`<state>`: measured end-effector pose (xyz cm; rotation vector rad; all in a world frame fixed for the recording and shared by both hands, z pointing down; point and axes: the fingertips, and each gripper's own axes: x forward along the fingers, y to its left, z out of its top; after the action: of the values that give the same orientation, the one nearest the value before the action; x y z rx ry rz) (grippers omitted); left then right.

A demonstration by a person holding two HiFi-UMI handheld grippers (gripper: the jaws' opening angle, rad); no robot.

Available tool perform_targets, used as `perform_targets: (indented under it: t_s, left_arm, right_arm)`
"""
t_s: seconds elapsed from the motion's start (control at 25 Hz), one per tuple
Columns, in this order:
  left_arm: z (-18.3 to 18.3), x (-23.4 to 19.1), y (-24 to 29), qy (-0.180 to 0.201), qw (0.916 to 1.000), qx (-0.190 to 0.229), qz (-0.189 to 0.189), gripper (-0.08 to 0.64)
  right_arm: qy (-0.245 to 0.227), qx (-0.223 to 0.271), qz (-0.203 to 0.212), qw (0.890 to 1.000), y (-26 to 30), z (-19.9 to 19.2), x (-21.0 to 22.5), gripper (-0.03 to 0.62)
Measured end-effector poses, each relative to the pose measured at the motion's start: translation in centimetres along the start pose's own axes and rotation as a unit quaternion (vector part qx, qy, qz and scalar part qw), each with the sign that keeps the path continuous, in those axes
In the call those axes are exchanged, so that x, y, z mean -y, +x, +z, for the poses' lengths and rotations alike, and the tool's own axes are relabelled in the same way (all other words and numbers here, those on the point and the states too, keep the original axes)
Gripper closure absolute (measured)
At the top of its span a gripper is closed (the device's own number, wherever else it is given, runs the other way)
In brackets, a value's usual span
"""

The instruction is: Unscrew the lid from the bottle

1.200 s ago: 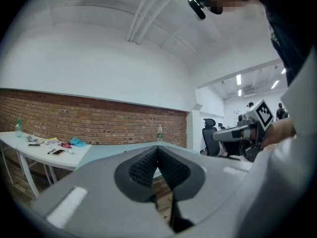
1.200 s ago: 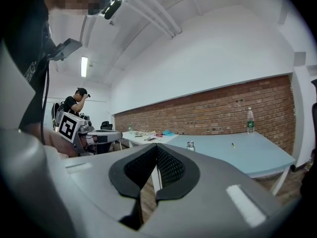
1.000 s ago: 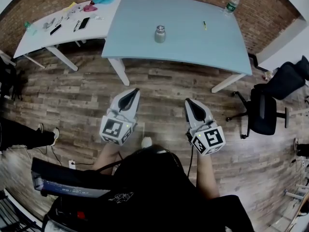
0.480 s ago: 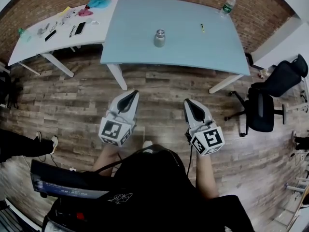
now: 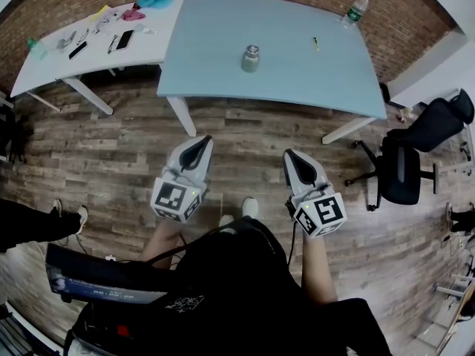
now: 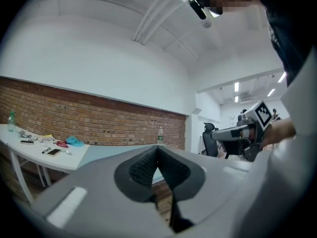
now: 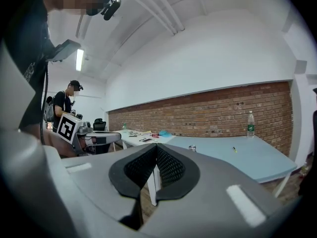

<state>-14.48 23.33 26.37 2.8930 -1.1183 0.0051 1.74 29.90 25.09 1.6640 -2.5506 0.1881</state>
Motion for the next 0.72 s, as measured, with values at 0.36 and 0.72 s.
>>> perform_targets:
  t_s: [0.36,0.72]
  left_arm:
    - [0.4,-0.7,0.4,0.003,0.9999,-0.003,0.014,0.560]
    - [0.7,-3.7,3.8,0.001,0.9995,-0.012,0.031,0.560]
  right_arm:
    - [0.006,0.001,0.017,1.000,1.2,0.3,0.4,0.591]
    - [0.009,-0.008,0.040,0.999,6.0,0.7,2.6,0.590]
